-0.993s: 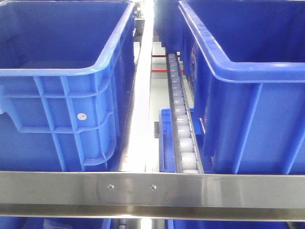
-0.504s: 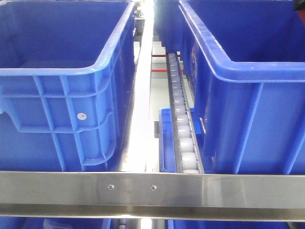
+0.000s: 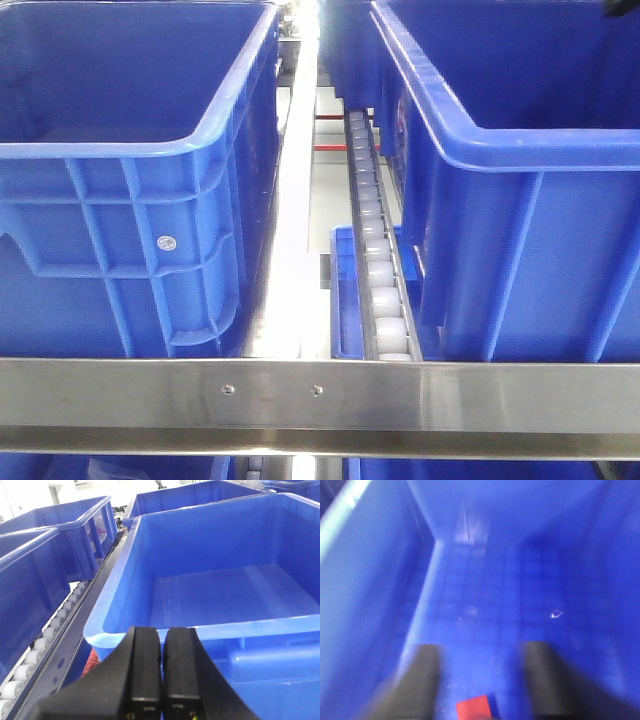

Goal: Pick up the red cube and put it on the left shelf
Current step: 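Open the right gripper to drop the red cube into the crate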

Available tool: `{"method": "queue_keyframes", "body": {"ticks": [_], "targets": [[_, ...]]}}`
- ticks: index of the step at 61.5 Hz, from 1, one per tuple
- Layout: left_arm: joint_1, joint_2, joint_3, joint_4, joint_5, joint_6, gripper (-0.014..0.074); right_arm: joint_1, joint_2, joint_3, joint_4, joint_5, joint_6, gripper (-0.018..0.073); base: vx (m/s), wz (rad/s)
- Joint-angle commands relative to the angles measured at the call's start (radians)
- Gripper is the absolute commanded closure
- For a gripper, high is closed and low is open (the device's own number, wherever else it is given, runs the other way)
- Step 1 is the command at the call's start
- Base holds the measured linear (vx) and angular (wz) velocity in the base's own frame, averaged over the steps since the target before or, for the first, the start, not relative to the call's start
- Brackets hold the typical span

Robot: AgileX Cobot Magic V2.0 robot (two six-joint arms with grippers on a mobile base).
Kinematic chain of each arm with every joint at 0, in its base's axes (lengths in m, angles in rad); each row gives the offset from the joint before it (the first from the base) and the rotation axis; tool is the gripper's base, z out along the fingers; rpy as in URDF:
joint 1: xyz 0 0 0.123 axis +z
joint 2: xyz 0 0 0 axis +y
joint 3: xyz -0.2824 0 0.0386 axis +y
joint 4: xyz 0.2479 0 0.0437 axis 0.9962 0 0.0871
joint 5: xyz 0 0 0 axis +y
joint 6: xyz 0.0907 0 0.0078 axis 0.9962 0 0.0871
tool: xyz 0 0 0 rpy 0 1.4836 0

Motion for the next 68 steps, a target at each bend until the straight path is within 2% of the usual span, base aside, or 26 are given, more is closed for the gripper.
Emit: {"method": "queue_keyframes", "body": {"ticks": [1, 3, 7, 19, 30, 68], "targets": [[-0.005, 0.007, 0.022, -0.005, -0.091, 0.001, 0.0491, -0.008, -0.105, 0.018, -0.014, -0.075, -0.003, 0.0445, 0.0, 0.0], [-0.005, 0.007, 0.022, -0.005, -0.091, 0.001, 0.0491, -0.009, -0.141, 0.051, -0.014, -0.075, -0.003, 0.0523, 0.0, 0.0], [-0.005, 0.007, 0.022, -0.005, -0.091, 0.001, 0.0491, -0.013, -0.206, 0.1, -0.014, -0.09, -0.003, 0.0489, 0.0, 0.0], [-0.005, 0.007, 0.022, -0.005, -0.091, 0.001, 0.0491, -0.051, -0.419, 0.29, -0.014, -0.128, -0.003, 0.0502, 0.0, 0.0], [-0.005, 0.007, 0.022, -0.005, -0.091, 0.001, 0.0491, -0.054, -0.601, 0.417, -0.014, -0.122, -0.003, 0.0502, 0.0, 0.0], [-0.005, 0.007, 0.022, -0.005, -0.091, 0.001, 0.0491, -0.054, -0.636, 0.434, -0.014, -0.122, -0.003, 0.0502, 0.0, 0.0]]}}
